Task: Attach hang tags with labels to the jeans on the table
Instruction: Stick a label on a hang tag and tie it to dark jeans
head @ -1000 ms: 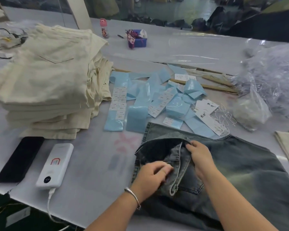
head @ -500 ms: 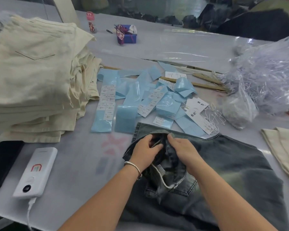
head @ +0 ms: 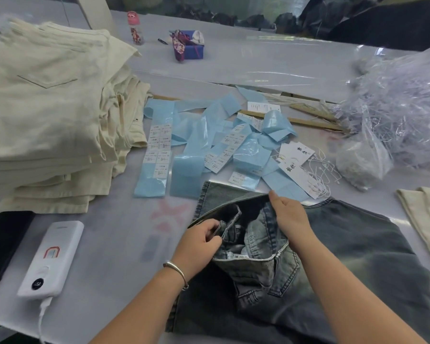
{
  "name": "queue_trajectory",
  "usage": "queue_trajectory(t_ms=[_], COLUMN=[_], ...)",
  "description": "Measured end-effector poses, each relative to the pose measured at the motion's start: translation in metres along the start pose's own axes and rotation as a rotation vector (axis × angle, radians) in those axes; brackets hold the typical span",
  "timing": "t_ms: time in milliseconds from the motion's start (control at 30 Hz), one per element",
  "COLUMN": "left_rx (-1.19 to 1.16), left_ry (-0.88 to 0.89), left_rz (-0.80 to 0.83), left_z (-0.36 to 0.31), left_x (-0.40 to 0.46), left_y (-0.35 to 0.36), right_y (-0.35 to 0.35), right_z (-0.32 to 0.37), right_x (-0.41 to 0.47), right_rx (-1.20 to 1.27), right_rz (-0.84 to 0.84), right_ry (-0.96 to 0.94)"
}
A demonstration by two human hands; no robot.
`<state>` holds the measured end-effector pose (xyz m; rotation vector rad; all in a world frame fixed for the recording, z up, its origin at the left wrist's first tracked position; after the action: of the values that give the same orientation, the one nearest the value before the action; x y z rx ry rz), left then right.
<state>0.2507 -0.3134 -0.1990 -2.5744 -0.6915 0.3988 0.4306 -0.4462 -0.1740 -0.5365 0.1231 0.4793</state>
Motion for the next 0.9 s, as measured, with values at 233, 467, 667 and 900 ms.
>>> queue_trajectory(t_ms=[233, 467, 667, 900], left_rx=[0.324, 0.324, 0.178, 0.015], left_ry=[0.481, 0.274, 0.072, 0.021], left_rz=[-0.310, 0.134, 0.164, 0.050], left_z=[-0.052, -0.036, -0.020, -0.013], left_x=[-0.035, -0.033, -0.031, -0.032], left_y=[-0.014, 0.024, 0.021, 0.009], right_y=[0.006, 0.012, 0.016, 0.059], right_z=[-0.045, -0.042, 0.031, 0.010], right_x=[-0.013, -0.032, -0.082, -0.106], right_rx=[-0.230, -0.531, -0.702, -0.445], right_rz=[-0.045, -0.073, -0.172, 0.486], right_ry=[-0.083, -0.113, -0.689, -0.307])
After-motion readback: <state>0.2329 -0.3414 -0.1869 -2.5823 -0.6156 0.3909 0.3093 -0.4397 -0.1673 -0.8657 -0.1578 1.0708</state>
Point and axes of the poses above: each hand's wrist, its own x-axis towards the middle knuckle, its own y-axis out of the palm, z = x × y, the point moved 9 cm from there along x, towards the middle knuckle, and after that the axes turned 2 degrees about x, right-handed, at the moved point
